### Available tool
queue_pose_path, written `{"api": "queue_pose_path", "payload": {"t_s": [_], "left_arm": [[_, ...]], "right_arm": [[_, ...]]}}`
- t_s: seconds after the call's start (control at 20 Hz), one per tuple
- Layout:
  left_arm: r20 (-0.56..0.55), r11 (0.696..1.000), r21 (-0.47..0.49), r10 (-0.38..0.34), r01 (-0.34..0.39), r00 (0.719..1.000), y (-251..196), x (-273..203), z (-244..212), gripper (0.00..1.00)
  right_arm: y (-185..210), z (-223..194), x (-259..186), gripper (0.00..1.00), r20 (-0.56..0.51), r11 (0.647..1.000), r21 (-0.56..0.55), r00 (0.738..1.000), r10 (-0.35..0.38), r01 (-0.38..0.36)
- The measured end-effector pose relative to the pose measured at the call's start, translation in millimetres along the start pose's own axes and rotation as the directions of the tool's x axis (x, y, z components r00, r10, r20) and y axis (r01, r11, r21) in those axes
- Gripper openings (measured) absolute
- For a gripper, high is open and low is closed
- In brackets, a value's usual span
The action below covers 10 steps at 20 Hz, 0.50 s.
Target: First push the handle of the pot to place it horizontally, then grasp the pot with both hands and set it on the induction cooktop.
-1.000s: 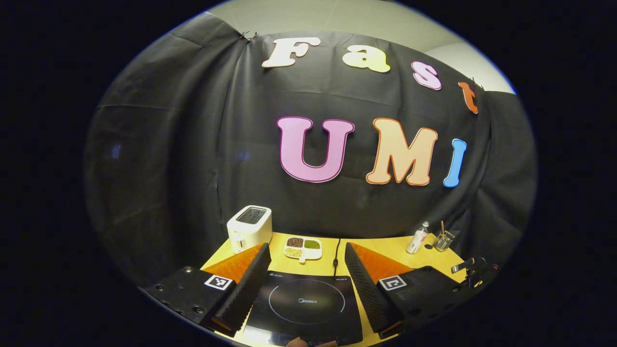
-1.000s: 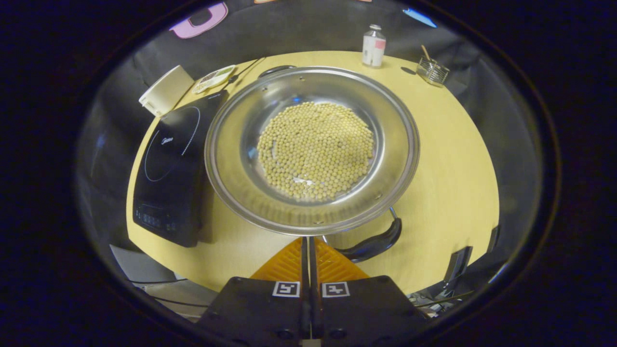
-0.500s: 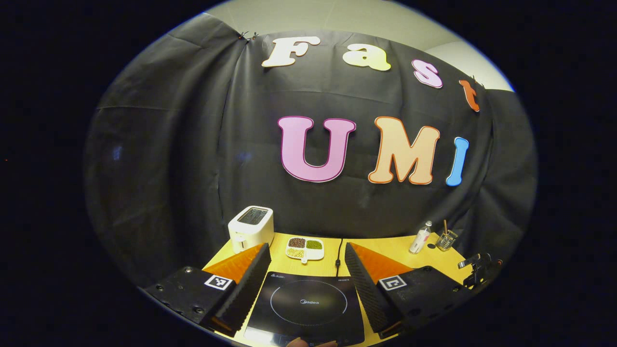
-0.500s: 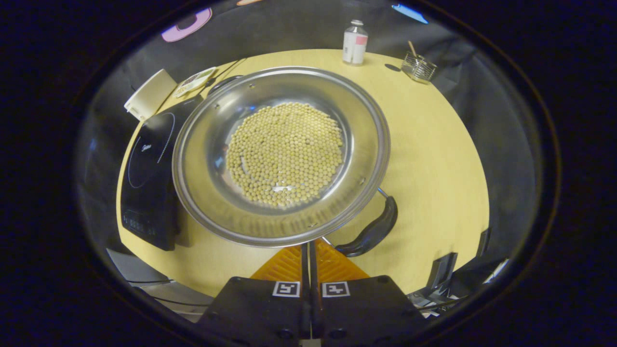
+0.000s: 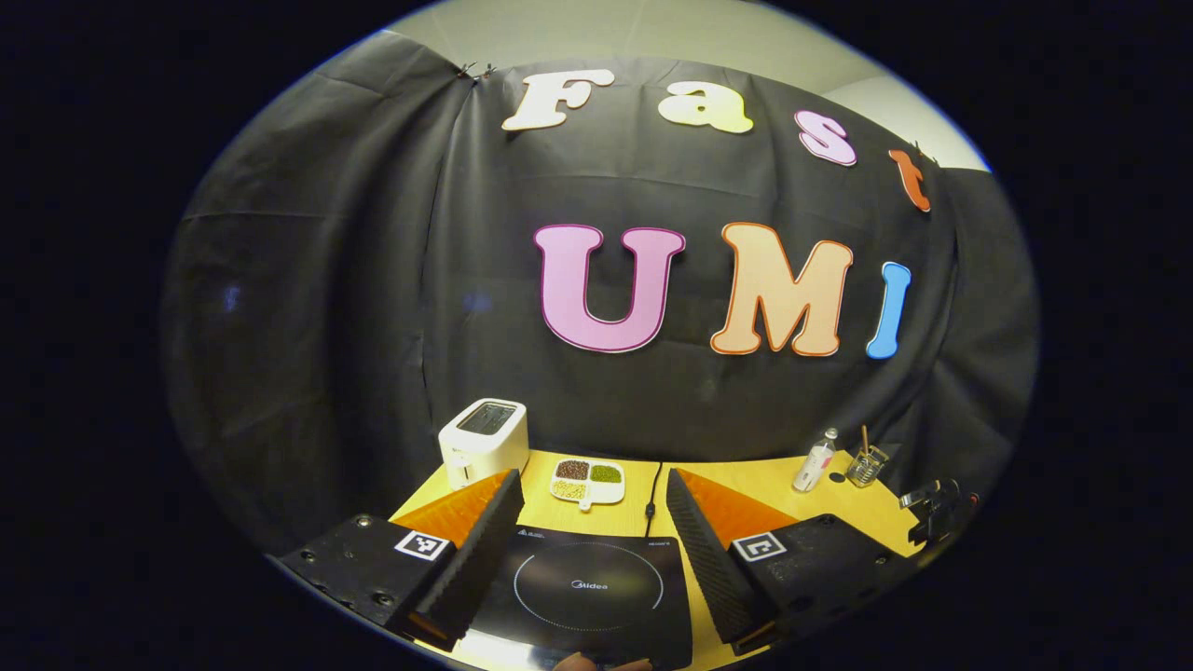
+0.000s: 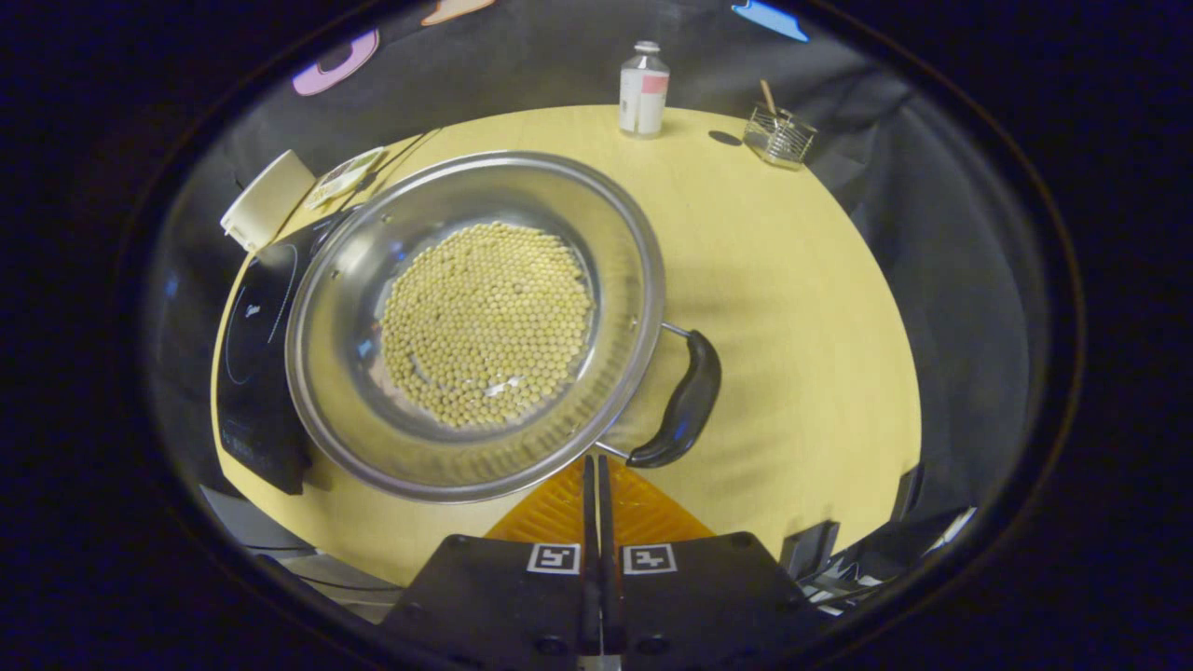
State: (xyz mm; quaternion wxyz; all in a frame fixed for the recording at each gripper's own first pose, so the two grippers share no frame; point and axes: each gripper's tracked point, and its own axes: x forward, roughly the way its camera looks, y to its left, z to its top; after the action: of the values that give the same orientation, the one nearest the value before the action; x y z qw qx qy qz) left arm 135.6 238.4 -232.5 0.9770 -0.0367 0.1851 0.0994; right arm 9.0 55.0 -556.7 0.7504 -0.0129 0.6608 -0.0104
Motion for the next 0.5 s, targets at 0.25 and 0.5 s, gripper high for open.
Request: {"api": "queue_pose_path", "payload": {"t_s": [0.25, 0.5], "left_arm": [[-0.007, 0.999, 0.026, 0.019, -0.019, 1.0, -25, 1, 4, 0.95], [-0.031, 0.997, 0.074, 0.037, -0.035, 0.999, -49, 0, -3, 0.95]], "right_arm": [[-22, 25, 10, 0.0, 0.04, 1.0, -0.014, 0.999, 0.015, -0.015], [-35, 53, 21, 0.0, 0.083, 0.999, -0.023, 0.995, 0.048, -0.046]]}}
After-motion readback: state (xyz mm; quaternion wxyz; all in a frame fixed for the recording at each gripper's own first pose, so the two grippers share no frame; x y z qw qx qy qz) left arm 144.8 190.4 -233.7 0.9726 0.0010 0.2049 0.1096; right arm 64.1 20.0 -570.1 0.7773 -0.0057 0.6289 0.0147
